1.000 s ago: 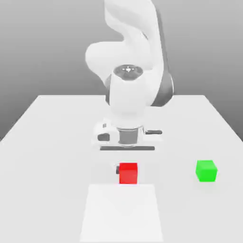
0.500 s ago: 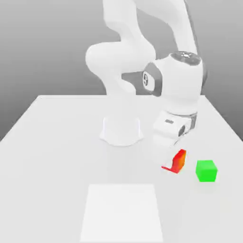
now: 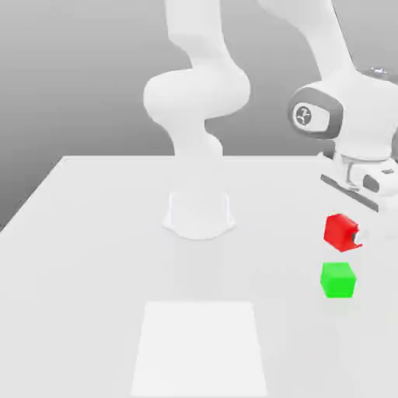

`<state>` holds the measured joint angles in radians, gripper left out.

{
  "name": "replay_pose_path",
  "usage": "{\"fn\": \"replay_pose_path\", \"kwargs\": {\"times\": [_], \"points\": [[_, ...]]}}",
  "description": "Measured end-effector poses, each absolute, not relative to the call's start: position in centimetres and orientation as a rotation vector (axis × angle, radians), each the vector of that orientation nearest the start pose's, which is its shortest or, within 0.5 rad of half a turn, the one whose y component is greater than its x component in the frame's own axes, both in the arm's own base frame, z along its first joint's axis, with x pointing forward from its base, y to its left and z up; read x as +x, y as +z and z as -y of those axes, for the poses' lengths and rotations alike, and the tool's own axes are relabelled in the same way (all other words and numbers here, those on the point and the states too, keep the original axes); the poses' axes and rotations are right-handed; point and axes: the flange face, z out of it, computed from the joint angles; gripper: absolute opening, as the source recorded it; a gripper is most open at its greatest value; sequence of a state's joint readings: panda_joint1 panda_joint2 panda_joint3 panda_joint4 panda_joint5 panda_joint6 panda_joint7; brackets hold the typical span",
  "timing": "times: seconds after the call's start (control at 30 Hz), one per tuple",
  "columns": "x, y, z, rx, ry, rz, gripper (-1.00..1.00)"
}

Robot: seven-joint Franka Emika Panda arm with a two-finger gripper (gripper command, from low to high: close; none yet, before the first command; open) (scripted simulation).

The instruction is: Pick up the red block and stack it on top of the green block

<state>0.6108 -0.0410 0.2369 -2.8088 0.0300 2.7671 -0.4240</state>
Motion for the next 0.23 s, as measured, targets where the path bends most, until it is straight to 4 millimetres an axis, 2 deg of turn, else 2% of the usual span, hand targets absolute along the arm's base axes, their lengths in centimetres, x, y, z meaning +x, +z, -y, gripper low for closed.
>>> {"fn": "replay_pose_path", "kwargs": {"times": [0.1,0.13,0.23], "points": [[24.9,18.8,-27.8,-2.551,0.002,1.834,-1.0],[24.8,18.3,-27.8,-2.55,0.002,1.835,1.0],[24.8,18.3,-27.8,-2.551,0.002,1.835,1.0]]}}
